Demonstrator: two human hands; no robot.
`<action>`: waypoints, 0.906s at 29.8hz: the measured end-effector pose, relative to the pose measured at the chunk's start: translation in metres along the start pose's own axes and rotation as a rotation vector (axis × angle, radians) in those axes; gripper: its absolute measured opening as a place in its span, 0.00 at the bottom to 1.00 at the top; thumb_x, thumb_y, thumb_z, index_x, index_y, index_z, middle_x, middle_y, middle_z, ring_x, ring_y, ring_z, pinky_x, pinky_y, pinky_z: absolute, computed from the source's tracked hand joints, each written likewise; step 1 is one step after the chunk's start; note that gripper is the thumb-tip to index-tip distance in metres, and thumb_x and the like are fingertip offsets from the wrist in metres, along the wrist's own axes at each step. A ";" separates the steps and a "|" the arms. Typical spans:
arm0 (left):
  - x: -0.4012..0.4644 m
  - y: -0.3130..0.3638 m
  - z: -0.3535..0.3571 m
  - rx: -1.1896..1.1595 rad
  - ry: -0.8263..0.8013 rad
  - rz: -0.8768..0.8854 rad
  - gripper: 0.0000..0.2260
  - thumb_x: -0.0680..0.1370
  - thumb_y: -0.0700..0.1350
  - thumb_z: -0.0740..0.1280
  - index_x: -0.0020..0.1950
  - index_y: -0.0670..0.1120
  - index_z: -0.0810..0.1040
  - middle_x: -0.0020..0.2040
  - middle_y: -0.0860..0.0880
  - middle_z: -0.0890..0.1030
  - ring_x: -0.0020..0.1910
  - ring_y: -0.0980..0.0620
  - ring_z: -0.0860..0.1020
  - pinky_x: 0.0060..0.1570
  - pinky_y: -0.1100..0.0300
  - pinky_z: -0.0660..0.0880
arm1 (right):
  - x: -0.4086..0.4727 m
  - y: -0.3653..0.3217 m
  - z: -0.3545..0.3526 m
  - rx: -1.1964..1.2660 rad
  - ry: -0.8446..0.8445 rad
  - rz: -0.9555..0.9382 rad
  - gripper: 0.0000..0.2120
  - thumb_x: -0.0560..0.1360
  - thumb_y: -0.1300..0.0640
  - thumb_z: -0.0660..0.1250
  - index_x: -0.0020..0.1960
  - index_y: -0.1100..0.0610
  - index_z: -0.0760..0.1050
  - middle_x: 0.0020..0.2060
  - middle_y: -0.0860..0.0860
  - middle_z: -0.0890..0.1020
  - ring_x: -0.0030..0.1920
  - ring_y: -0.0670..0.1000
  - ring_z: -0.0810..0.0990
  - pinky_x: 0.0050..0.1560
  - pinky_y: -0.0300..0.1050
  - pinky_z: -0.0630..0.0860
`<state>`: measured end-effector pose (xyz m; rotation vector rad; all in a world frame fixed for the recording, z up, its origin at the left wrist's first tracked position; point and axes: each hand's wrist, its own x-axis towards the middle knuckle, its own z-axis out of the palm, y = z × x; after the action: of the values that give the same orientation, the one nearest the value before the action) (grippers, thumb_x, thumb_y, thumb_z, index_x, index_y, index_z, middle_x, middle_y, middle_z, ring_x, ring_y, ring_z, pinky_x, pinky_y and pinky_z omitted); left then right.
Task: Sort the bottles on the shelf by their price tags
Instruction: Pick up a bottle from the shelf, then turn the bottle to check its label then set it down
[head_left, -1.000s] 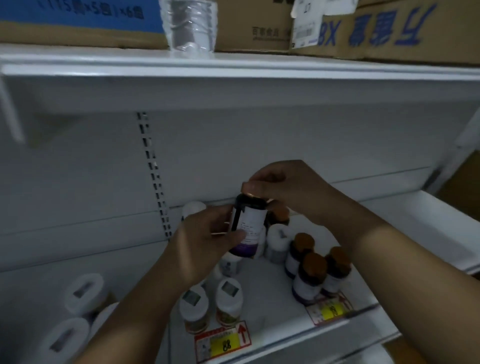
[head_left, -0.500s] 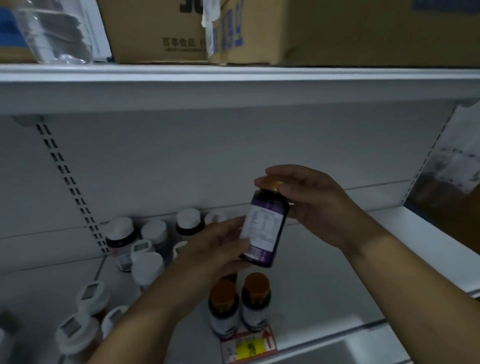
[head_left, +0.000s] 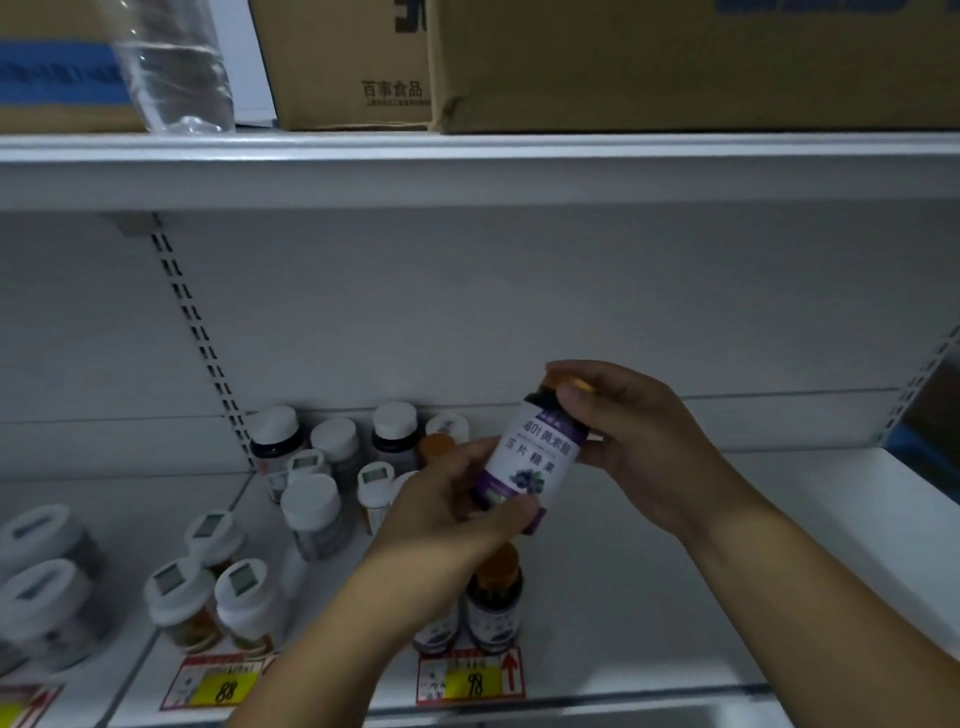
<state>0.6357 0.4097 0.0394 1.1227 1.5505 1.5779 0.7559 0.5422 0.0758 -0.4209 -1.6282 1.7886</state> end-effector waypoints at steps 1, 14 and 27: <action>0.000 -0.001 -0.001 0.020 0.001 0.019 0.21 0.64 0.47 0.74 0.56 0.54 0.78 0.48 0.57 0.85 0.47 0.58 0.83 0.46 0.64 0.79 | 0.000 0.001 0.000 0.005 -0.002 0.007 0.16 0.60 0.51 0.72 0.47 0.52 0.81 0.40 0.46 0.86 0.43 0.46 0.84 0.39 0.40 0.79; 0.020 -0.013 -0.081 0.385 0.329 -0.018 0.06 0.76 0.44 0.67 0.45 0.57 0.78 0.43 0.60 0.80 0.39 0.67 0.78 0.35 0.75 0.72 | 0.032 0.052 0.003 -0.511 0.177 0.156 0.22 0.64 0.65 0.75 0.57 0.55 0.78 0.51 0.51 0.81 0.49 0.48 0.79 0.50 0.40 0.74; 0.006 -0.058 -0.101 0.514 0.161 -0.181 0.07 0.76 0.47 0.65 0.53 0.54 0.80 0.47 0.57 0.81 0.45 0.63 0.77 0.40 0.68 0.71 | 0.027 0.097 0.022 -0.730 0.018 0.244 0.17 0.69 0.53 0.72 0.56 0.49 0.75 0.54 0.44 0.78 0.54 0.44 0.76 0.51 0.36 0.71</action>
<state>0.5353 0.3766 -0.0109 1.0922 2.1800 1.2030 0.6968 0.5440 -0.0088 -0.9895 -2.2652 1.2778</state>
